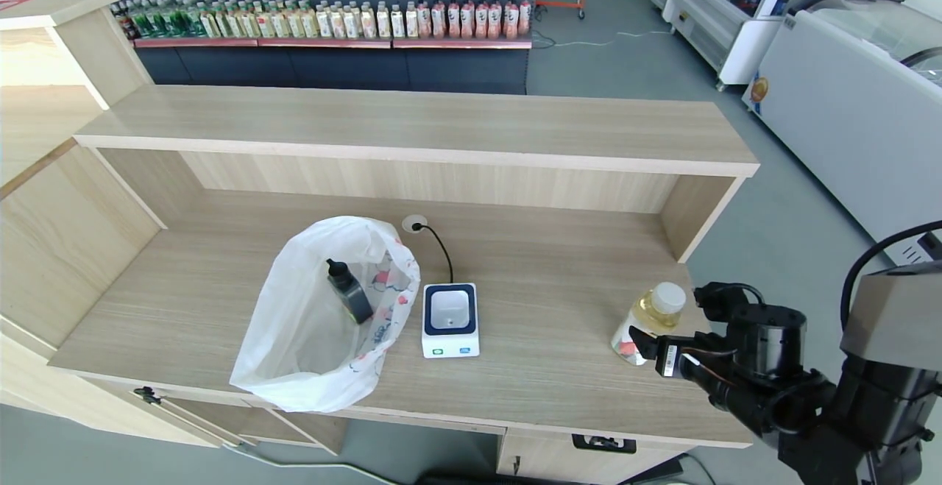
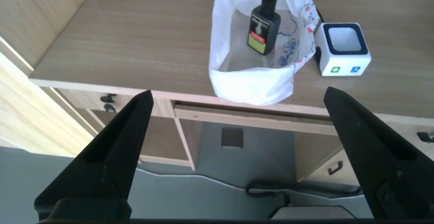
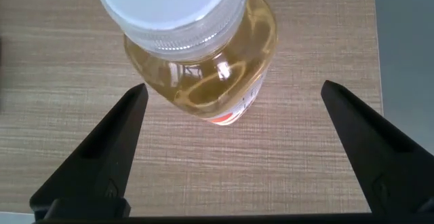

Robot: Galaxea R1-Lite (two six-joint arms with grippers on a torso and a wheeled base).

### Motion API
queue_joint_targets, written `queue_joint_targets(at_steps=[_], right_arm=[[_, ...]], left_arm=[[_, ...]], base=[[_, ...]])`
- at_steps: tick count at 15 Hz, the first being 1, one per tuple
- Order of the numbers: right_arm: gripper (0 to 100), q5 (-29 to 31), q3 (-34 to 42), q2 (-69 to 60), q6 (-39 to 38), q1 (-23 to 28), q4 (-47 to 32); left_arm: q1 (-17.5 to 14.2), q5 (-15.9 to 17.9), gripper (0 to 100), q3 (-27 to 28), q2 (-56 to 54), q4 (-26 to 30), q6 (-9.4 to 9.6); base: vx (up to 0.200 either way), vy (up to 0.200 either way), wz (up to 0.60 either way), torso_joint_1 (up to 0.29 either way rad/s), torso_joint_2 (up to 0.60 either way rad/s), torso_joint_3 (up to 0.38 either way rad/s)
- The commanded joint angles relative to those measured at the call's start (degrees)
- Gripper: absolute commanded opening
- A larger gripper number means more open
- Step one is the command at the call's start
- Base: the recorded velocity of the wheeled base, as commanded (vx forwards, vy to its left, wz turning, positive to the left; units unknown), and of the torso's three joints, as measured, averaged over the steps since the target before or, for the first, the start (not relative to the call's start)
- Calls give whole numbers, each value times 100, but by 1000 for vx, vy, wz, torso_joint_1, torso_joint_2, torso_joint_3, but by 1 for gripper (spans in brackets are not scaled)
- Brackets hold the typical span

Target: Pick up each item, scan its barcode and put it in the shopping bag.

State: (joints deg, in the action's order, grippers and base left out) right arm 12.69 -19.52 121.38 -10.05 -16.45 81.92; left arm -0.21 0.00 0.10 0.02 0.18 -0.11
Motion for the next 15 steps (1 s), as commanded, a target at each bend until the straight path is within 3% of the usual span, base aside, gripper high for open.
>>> queue_joint_targets(at_steps=[1,7,11,15], right_arm=[[100,14,1,105,-120,-175,96],[100,1271,-536,685,-964,-570,114],[100,1746,-1072,1037,-1114,-966,105],[100,1957,-1388,1318,-1096,-931,114]], left_arm=[[-6,0,100,-1,-2,-1,-7],[-6,0,100,-1,-2,-1,2],[-6,0,100,-1,-2,-1,2],[-6,0,100,-1,-2,-1,2]], base=[[0,0,0,0,0,0],[0,0,0,0,0,0],[0,0,0,0,0,0],[0,0,0,0,0,0]])
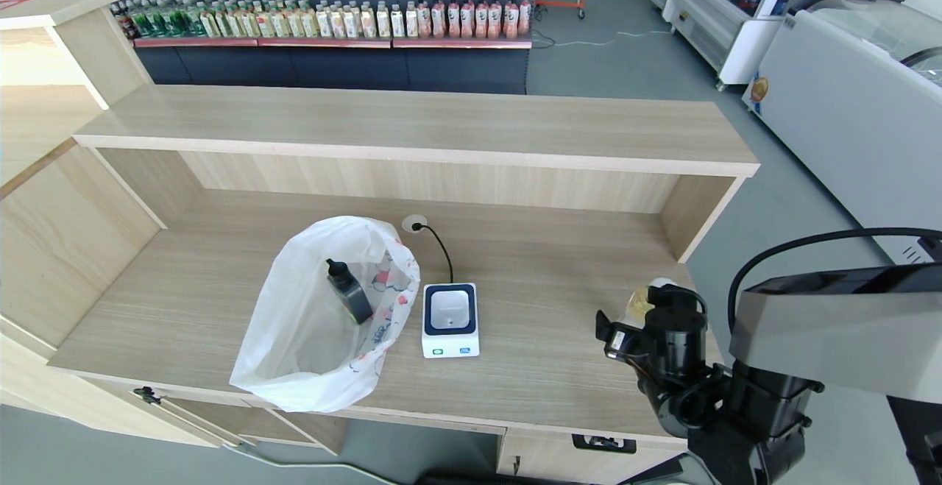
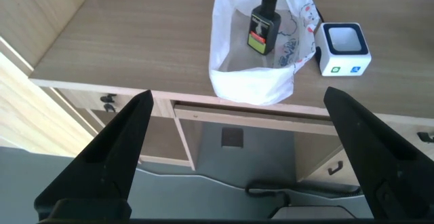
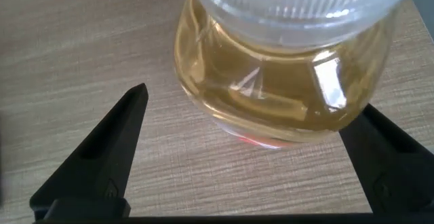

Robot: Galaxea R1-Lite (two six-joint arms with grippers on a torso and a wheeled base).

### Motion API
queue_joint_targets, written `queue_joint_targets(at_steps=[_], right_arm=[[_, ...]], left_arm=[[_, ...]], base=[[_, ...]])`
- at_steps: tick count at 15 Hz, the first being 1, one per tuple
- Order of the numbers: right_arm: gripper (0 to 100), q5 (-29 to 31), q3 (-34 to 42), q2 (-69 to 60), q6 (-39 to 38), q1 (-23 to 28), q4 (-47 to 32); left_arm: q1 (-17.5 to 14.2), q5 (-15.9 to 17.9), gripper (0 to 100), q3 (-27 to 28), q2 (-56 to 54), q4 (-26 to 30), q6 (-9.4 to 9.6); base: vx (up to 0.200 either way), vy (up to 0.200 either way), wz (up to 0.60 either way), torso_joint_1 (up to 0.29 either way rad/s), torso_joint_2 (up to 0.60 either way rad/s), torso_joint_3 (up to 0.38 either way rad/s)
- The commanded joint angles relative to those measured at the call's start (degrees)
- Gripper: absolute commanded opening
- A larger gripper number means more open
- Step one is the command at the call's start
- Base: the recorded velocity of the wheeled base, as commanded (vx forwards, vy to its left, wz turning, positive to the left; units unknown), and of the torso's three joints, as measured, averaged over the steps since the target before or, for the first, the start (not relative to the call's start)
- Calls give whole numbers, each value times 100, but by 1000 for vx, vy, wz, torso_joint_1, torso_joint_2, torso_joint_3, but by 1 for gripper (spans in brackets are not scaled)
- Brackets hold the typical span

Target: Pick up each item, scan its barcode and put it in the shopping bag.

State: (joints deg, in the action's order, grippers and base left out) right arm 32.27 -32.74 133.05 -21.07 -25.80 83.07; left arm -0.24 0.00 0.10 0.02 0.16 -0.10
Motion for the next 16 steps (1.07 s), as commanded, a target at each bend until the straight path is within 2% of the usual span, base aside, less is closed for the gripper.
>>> queue_joint_targets(at_steps=[1,8,9,16], right_arm=[[100,-1,-83,178,24,22,34],[100,-54,-654,353,542,382,61],[0,-80,-698,371,560,382,61],[0,-423,-830,248,1034,523,69]], left_arm=[[-2,0,100,-1,-2,2,-8],[-2,0,100,-1,-2,2,1],[-2,0,100,-1,-2,2,1],[-2,0,100,-1,-2,2,1]], base=[[0,0,0,0,0,0],[0,0,0,0,0,0],[0,0,0,0,0,0],[0,0,0,0,0,0]])
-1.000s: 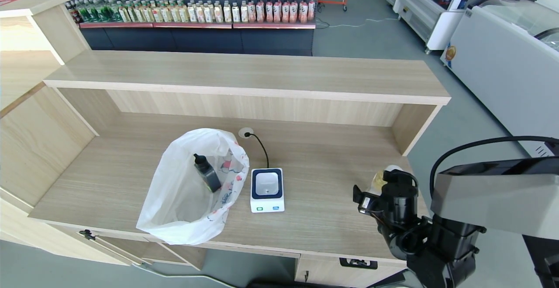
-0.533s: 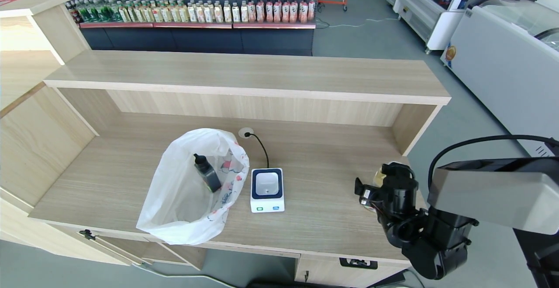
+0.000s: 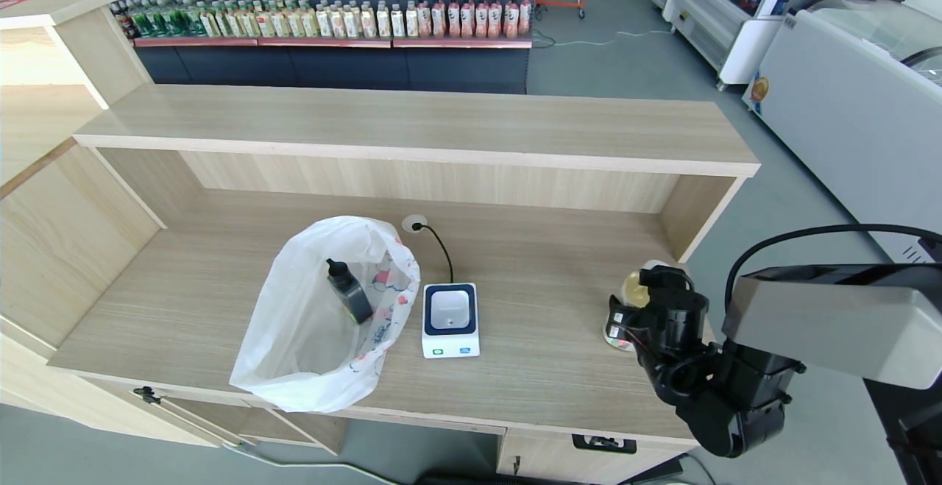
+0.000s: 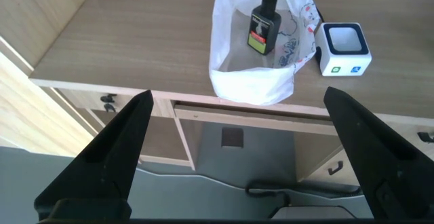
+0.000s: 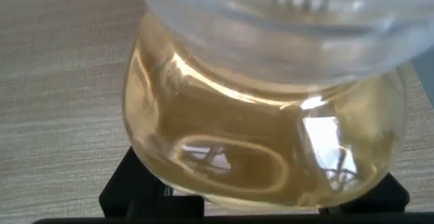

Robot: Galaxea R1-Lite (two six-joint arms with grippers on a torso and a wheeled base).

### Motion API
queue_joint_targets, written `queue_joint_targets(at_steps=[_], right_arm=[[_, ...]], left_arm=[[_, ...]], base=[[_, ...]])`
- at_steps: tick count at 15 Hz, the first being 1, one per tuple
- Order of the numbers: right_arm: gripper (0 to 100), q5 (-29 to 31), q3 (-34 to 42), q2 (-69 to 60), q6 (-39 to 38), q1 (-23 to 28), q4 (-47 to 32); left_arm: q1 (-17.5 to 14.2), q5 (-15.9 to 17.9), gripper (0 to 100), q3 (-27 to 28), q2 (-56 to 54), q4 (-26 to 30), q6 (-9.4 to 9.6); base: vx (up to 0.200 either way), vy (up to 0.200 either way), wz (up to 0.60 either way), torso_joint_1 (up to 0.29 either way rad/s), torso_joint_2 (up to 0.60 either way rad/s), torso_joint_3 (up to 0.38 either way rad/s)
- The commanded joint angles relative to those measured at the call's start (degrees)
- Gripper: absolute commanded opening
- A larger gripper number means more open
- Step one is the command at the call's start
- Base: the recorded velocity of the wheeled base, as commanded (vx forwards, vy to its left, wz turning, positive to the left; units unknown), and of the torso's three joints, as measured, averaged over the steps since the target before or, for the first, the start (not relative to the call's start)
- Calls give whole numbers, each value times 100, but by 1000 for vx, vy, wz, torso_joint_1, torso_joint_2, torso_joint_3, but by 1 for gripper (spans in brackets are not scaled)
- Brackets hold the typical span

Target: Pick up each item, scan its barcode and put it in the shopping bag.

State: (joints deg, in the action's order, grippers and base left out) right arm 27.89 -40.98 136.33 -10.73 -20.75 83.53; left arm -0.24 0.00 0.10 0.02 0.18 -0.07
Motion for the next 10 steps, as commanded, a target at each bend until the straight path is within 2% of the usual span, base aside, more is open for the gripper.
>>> queue_joint_targets(at_steps=[1,3,4,5,7,10], right_arm=[[0,-109,3,-133,62,36,14],[0,-645,231,-432,150,124,-56],[0,-1137,319,-818,141,194,-144],[0,-1673,381,-1328,124,308,-548],[0,-3132,249,-2585,-272,633,-1963],[0,-5118,214,-3631,-729,959,-2869]], left_arm=[[-2,0,100,-1,-2,-1,-1],[-2,0,100,-1,-2,-1,-10],[-2,0,100,-1,-2,-1,-10],[-2,0,100,-1,-2,-1,-1],[-2,0,100,-1,-2,-1,-10],[-2,0,100,-1,-2,-1,-1]], base=[[0,0,0,0,0,0],[0,0,0,0,0,0],[0,0,0,0,0,0],[0,0,0,0,0,0],[0,0,0,0,0,0],[0,0,0,0,0,0]])
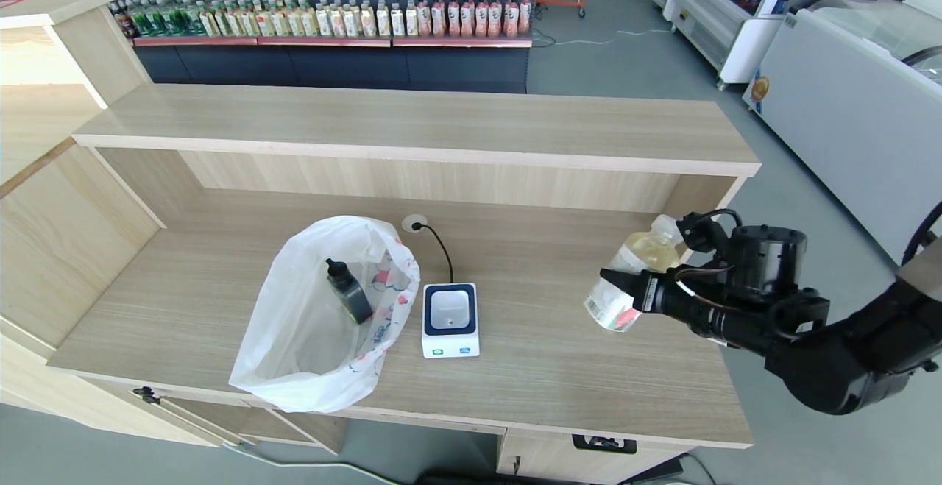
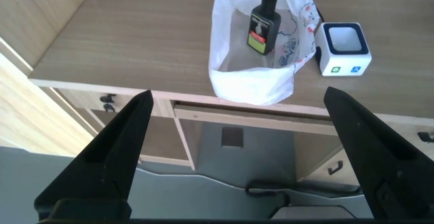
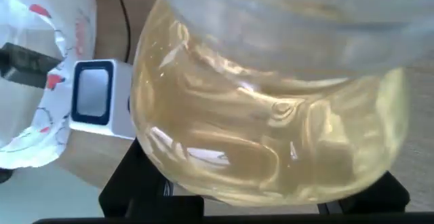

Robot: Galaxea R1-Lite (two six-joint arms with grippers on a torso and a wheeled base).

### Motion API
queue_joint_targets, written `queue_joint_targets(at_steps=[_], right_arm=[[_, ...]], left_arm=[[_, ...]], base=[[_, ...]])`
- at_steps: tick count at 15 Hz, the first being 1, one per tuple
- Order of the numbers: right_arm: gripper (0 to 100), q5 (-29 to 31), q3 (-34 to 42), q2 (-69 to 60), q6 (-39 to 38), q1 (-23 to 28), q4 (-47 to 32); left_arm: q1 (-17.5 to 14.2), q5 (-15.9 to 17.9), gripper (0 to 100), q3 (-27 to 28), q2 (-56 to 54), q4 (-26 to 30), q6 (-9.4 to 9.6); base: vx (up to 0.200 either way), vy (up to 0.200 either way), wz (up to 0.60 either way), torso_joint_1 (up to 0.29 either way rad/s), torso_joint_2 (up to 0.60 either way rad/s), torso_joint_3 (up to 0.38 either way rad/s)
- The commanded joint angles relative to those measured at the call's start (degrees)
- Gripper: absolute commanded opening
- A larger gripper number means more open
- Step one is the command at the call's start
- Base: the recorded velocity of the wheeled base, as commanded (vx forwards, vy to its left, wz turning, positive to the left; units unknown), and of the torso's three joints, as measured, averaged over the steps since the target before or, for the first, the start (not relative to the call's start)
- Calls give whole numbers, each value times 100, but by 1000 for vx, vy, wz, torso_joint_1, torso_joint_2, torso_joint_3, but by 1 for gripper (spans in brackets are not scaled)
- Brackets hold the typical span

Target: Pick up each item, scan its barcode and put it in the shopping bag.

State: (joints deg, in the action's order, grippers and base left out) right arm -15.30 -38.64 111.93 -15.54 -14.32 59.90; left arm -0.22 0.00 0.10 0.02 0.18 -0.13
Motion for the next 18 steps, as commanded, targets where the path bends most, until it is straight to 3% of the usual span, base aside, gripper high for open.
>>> queue_joint_targets(at_steps=[1,3,11,18], right_arm=[[0,-1388,111,-1473,-247,343,-673],[0,-2355,445,-2026,-239,307,-928],[0,-3831,744,-2677,-124,26,-946],[0,-3875,762,-2809,-124,-730,-1183]], left_arm=[[-4,0,100,-1,-2,-1,5],[-4,0,100,-1,-2,-1,5],[-4,0,100,-1,-2,-1,-4],[-4,0,100,-1,-2,-1,5]], base=[[0,0,0,0,0,0],[0,0,0,0,0,0],[0,0,0,0,0,0],[0,0,0,0,0,0]])
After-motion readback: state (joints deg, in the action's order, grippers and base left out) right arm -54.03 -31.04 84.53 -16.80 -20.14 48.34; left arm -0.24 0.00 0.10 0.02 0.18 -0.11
